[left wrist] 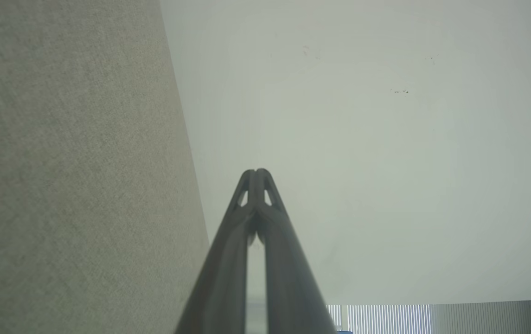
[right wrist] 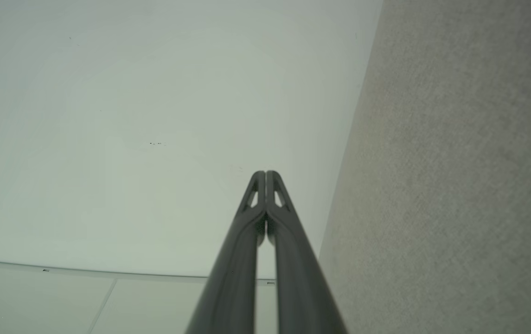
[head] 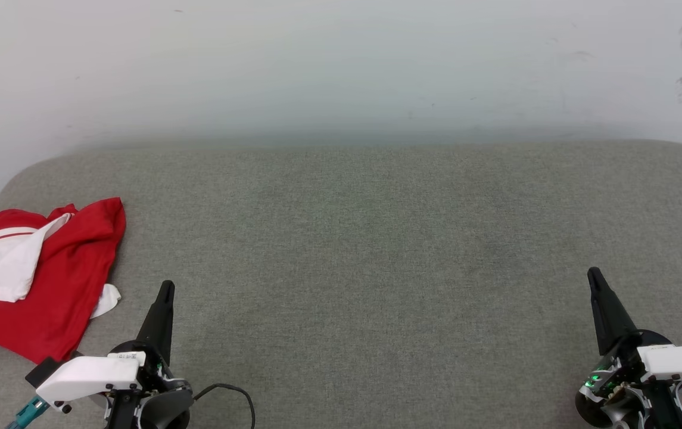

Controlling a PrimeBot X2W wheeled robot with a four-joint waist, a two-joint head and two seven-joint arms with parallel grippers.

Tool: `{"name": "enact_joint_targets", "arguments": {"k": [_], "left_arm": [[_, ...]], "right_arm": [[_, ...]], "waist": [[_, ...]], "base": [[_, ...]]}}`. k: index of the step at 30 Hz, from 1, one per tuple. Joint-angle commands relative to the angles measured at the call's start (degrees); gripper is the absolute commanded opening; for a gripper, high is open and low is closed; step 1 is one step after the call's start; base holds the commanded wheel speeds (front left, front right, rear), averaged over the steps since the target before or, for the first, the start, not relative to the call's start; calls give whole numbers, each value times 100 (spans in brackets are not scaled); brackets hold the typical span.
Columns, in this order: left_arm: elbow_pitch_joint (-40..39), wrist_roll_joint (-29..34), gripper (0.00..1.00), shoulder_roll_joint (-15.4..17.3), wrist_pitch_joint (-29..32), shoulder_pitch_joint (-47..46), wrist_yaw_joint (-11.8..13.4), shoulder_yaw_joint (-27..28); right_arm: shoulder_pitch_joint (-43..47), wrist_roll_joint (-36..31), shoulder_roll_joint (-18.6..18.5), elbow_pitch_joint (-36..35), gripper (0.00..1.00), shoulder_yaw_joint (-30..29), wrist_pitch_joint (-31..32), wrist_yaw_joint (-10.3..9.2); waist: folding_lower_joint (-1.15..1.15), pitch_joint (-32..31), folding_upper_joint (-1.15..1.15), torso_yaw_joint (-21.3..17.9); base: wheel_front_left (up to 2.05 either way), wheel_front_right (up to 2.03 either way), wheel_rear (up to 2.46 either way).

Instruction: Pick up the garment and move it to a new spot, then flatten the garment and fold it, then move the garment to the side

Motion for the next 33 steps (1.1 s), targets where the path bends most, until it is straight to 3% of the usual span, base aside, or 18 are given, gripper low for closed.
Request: {"name": "enact_joint_targets", "arguments": {"k": [1, 33], "left_arm": [[-5, 5, 0, -6, 12, -36, -27, 12], [-5, 5, 0, -6, 12, -36, -27, 12]], "right_arm": [[-66, 20, 6, 2, 0, 1, 0, -2], [-65, 20, 6, 2, 0, 1, 0, -2]], "waist": [[0, 0, 0, 0], [0, 0, 0, 0]], "base": [[0, 0, 0], [0, 0, 0]]}}
